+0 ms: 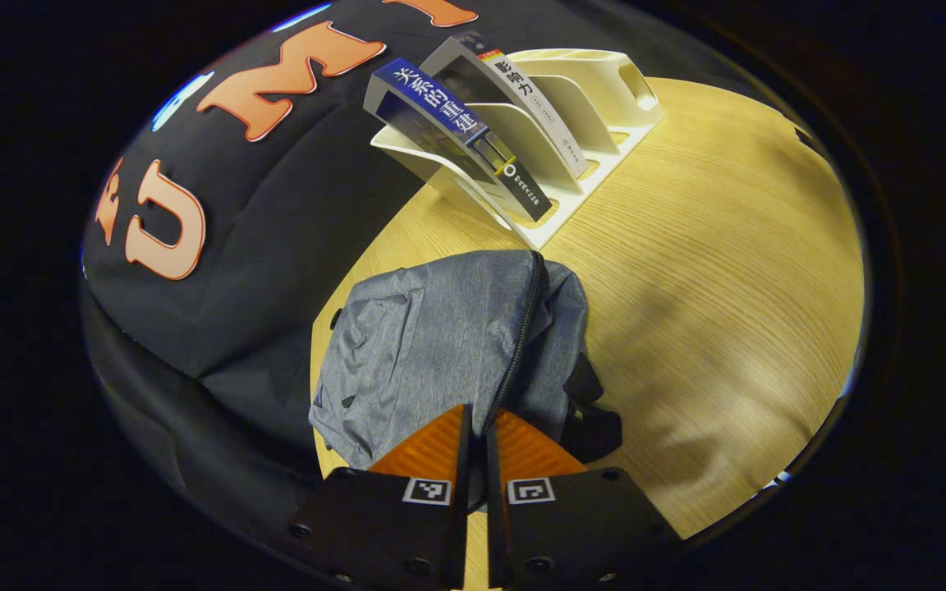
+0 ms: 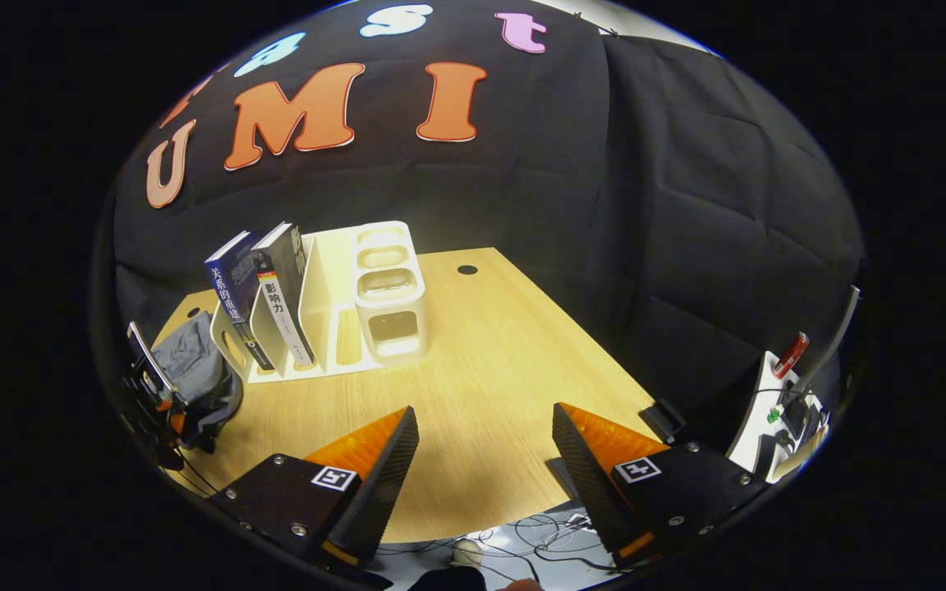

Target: Open the schoolbag, grab two books from the bookshelf and put them into the schoolbag.

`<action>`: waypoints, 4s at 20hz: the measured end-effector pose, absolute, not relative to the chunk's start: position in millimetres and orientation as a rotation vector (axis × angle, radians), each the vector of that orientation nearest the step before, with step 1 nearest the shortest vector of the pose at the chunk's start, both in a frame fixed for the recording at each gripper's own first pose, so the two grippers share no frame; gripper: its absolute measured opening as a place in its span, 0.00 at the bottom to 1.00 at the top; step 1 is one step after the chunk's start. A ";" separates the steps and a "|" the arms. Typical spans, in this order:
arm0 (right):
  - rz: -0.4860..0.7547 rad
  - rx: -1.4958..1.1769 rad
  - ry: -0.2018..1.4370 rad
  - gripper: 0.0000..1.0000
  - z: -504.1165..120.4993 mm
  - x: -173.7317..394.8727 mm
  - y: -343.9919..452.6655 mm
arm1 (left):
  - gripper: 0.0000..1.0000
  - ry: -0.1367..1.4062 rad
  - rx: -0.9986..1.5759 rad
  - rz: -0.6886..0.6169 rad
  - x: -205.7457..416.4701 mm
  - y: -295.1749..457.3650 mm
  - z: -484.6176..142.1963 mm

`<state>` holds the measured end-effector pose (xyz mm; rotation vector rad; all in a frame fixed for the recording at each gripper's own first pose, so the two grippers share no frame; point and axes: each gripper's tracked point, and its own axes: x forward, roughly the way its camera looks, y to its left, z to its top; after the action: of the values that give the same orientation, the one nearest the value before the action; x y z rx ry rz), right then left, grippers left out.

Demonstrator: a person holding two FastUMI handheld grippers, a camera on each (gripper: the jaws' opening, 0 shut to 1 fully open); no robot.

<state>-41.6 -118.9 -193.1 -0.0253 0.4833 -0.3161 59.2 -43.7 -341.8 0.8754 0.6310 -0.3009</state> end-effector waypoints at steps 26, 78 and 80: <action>-0.237 0.020 0.440 0.98 -147.5 -10.2 -29.2 | 0.01 0.649 0.676 -0.454 150.9 41.0 -130.8; -0.025 -0.114 1.112 0.37 -191.1 259.5 203.9 | 0.01 0.661 0.535 -0.578 199.1 83.2 -128.2; -0.011 -0.132 1.108 0.37 -176.4 252.8 205.1 | 0.01 0.661 0.538 -0.582 197.3 82.7 -127.8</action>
<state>252.8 205.1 -176.4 -0.1325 1.1084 -0.0111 197.3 82.7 -127.8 0.5382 0.6611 -0.5824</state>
